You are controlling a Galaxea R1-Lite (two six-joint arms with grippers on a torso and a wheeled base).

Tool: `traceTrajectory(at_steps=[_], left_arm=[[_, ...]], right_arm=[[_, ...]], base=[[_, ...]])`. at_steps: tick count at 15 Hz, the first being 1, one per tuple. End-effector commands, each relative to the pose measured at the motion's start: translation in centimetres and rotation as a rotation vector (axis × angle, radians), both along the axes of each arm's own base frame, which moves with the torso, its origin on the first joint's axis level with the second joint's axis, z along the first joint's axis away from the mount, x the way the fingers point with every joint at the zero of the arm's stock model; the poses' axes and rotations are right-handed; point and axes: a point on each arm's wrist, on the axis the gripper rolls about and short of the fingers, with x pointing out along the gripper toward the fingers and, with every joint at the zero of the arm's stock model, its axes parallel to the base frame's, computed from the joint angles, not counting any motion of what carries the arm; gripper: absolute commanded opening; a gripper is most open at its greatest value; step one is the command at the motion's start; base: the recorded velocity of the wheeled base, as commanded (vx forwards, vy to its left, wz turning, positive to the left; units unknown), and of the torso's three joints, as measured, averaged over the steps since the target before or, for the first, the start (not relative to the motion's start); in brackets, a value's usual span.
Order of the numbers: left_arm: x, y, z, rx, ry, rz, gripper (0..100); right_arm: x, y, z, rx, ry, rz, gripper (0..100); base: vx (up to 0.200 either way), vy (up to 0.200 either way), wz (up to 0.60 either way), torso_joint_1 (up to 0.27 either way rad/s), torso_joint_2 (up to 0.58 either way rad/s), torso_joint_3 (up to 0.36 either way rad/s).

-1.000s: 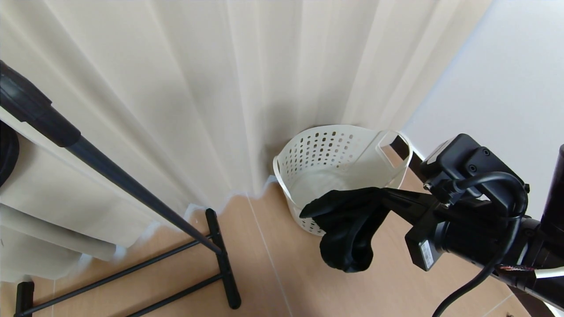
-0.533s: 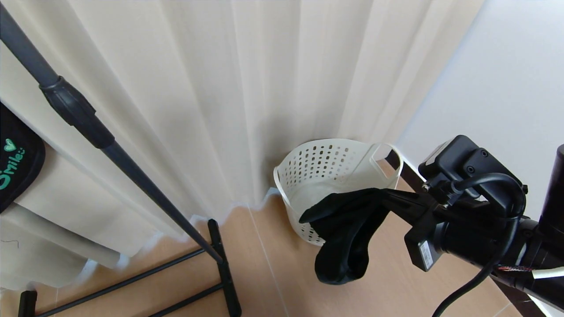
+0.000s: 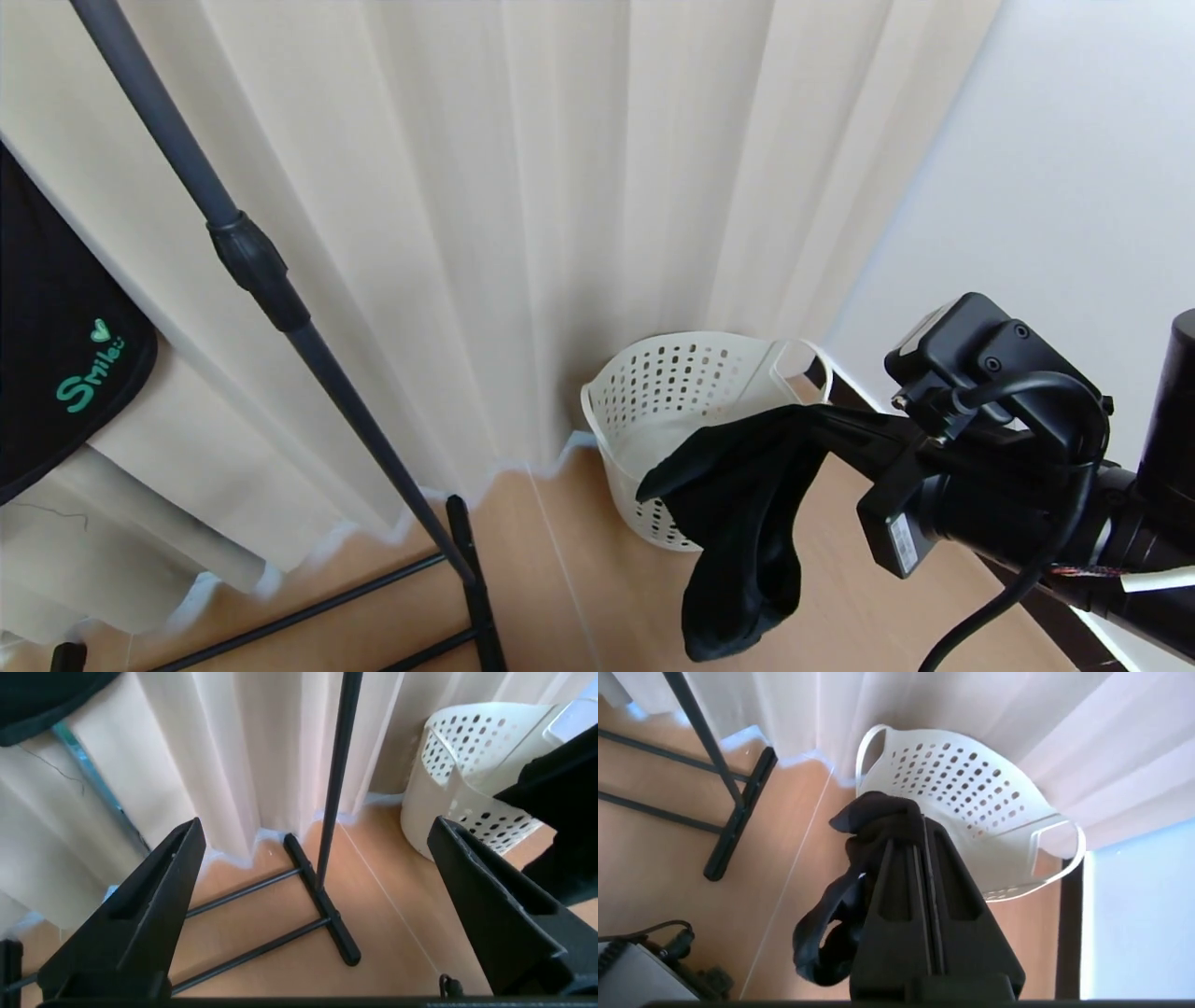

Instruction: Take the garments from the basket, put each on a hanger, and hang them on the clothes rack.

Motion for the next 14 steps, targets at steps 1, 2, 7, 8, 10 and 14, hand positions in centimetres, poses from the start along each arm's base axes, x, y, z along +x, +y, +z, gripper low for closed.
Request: traceTrajectory(at_steps=[1,2,7,8,10,14], left_arm=[[0.00,0.00,0.01,0.002,-0.001,0.000,100],[0.00,0.00,0.01,0.000,-0.001,0.000,100],[0.00,0.00,0.01,0.000,-0.001,0.000,100],[0.00,0.00,0.01,0.000,-0.001,0.000,100],[0.00,0.00,0.01,0.000,-0.001,0.000,100],[0.00,0.00,0.01,0.000,-0.001,0.000,100]], right_arm=[[0.06,0.01,0.00,0.000,-0.001,-0.002,0],[0.15,-0.05,-0.08,-0.003,0.001,-0.007,0],[0.27,-0.16,-0.20,-0.006,0.005,-0.014,0],[0.25,-0.19,-0.16,-0.005,0.004,-0.014,0],[0.32,-0.17,-0.11,-0.004,0.003,-0.016,0],[0.28,-0.20,-0.12,-0.003,0.003,-0.014,0]], base=[[0.000,0.000,0.00,0.022,-0.33,-0.095],[0.000,0.000,0.00,0.032,-0.37,-0.139],[0.000,0.000,0.00,0.072,-0.43,-0.161],[0.000,0.000,0.00,0.105,-0.47,-0.149],[0.000,0.000,0.00,0.127,-0.47,-0.149],[0.000,0.000,0.00,0.146,-0.48,-0.135]])
